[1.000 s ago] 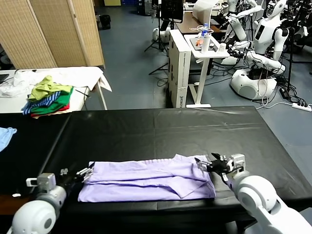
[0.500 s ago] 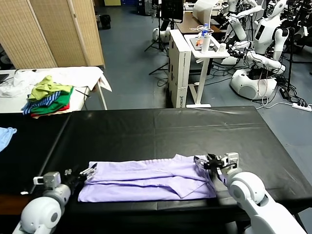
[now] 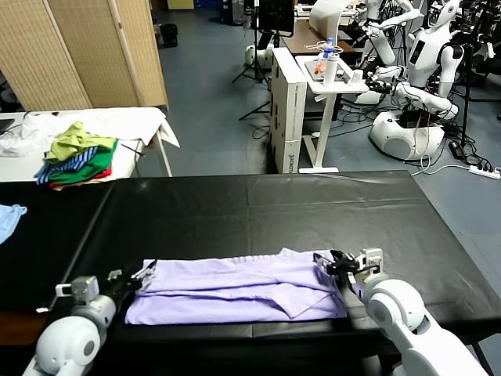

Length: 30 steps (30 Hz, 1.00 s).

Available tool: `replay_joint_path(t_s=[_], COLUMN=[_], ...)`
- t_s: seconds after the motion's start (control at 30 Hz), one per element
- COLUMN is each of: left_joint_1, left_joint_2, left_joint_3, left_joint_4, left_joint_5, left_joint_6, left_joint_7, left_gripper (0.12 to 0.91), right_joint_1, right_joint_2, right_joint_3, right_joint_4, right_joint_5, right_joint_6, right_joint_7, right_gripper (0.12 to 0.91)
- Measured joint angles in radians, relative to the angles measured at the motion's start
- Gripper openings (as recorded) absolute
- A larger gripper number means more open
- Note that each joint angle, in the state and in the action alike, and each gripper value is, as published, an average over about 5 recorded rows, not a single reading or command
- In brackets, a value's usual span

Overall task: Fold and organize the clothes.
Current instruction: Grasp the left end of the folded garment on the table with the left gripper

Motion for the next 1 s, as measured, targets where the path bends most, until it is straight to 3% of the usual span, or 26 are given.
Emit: replay_joint_path(t_s=[0.17,0.3,0.37,0.47,0.67,0.93,1.0], left_joint_1=[-0.020,-0.048,-0.064,-0.087,-0.101,-0.034,-0.010], left_joint_2=[-0.007,-0.017,-0.024,-0.032,-0.037,-0.021,-0.026], left_joint_3=[0.004,0.013,0.018,0.025,0.023,-0.028,-0.044], left_joint_4=[0.023,0.051,0.066,0.087,0.090,0.015,-0.008], left_joint_5=[0.011,0.018,0.023,0.034,0.054,0.053,0.053], left_joint_6=[-0.016,-0.024,-0.027,-0.035,-0.042,-0.042,-0.043], left_joint_7=[0.002,0.002,0.002,0.001,-0.005,-0.008,-0.009], left_gripper=[0.664,0.466,0.347,0.233,0.150,0.147,0.147], right_joint_1=[0.000,0.000,0.003,0.009,0.027,0.069,0.076], right_joint_2=[0.005,0.012,0.017,0.026,0.051,0.085,0.087], right_joint_3=[0.001,0.000,-0.001,-0.006,-0.015,-0.036,-0.037], right_joint_4=[-0.003,-0.008,-0.013,-0.021,-0.047,-0.109,-0.117], right_joint_5=[-0.004,-0.010,-0.017,-0.029,-0.062,-0.091,-0.089], right_joint_6=[0.000,0.002,0.006,0.019,0.066,0.119,0.115], right_joint_7=[0.000,0.000,-0.001,-0.003,-0.003,-0.015,-0.024], right_gripper=[0.544,0.431,0.332,0.210,0.163,0.166,0.202])
